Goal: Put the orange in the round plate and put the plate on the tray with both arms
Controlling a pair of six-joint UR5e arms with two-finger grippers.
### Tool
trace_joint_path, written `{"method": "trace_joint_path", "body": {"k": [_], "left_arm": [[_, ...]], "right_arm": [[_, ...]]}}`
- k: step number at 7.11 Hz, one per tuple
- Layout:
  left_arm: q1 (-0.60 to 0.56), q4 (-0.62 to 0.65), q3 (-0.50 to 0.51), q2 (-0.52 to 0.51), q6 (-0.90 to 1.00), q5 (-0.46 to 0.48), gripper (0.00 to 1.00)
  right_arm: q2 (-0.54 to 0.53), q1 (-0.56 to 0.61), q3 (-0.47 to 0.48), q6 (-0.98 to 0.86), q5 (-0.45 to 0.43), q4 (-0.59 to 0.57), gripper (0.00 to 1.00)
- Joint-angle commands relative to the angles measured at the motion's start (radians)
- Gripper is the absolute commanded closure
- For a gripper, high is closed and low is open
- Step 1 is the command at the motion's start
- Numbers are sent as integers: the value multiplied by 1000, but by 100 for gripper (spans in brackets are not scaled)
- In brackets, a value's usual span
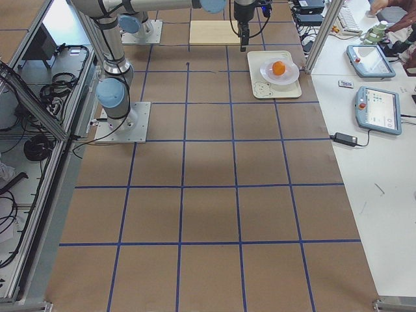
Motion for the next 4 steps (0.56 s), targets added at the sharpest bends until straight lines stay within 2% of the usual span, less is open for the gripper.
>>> {"method": "trace_joint_path", "body": {"k": [1, 4], "left_arm": [[-1, 0, -1, 0, 0, 1, 0], [-1, 0, -1, 0, 0, 1, 0]], "right_arm": [[-16, 18, 82, 47, 3, -57, 0], [-57, 14, 110, 45, -7, -46, 0]]}}
